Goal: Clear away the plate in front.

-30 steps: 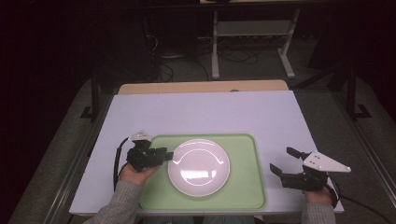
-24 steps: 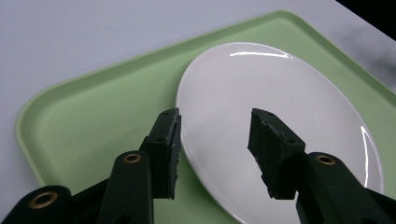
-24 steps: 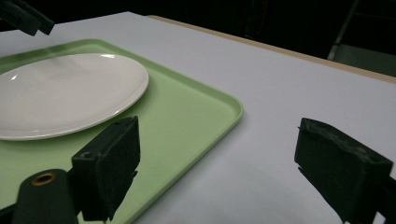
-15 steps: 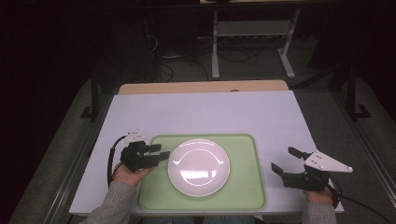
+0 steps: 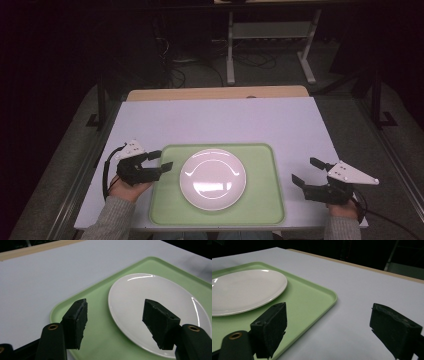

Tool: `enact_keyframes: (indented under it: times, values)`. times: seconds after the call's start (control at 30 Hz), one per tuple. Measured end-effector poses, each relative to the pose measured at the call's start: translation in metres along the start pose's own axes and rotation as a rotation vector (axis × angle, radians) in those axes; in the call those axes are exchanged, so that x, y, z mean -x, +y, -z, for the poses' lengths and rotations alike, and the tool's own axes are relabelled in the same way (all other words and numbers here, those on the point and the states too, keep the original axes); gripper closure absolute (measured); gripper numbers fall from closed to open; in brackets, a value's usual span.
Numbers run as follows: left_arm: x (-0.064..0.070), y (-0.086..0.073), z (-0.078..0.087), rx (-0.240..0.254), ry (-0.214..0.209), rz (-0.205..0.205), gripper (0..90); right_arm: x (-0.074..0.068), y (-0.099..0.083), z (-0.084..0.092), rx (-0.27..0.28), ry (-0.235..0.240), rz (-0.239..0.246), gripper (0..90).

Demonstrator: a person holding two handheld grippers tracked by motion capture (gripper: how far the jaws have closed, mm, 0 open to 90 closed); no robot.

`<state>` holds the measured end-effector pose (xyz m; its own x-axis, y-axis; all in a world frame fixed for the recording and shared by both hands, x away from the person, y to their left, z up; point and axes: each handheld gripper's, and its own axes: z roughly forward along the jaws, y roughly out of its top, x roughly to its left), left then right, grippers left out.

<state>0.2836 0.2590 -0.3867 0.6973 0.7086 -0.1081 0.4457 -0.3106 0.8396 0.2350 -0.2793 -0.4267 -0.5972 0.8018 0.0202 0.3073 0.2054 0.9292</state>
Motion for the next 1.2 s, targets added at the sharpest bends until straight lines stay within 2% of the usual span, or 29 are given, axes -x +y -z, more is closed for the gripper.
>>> enact_keyframes:
  times: [0.27,0.53,0.67,0.9,1.07,1.2]
  values:
    - [-0.001,-0.005,0.012,0.048,0.040,-0.049,31.1,0.001,0.000,0.000,-0.001,-0.002,-0.002,13.3]
    - [-0.002,-0.012,0.022,0.072,0.078,-0.068,27.4,0.001,-0.001,-0.001,-0.005,-0.001,0.000,13.2]
    - [-0.001,-0.017,0.026,0.084,0.105,-0.093,25.6,0.001,-0.001,-0.001,-0.007,0.000,0.002,13.2]
    - [-0.002,-0.025,0.033,0.103,0.128,-0.096,24.0,0.000,-0.001,-0.001,-0.013,0.001,0.002,13.3]
    - [-0.003,-0.031,0.035,0.123,0.147,-0.116,23.3,0.000,-0.001,-0.003,-0.020,0.007,0.006,13.3]
    - [-0.003,-0.033,0.035,0.126,0.151,-0.111,22.5,-0.001,-0.001,-0.004,-0.026,0.010,0.010,13.3]
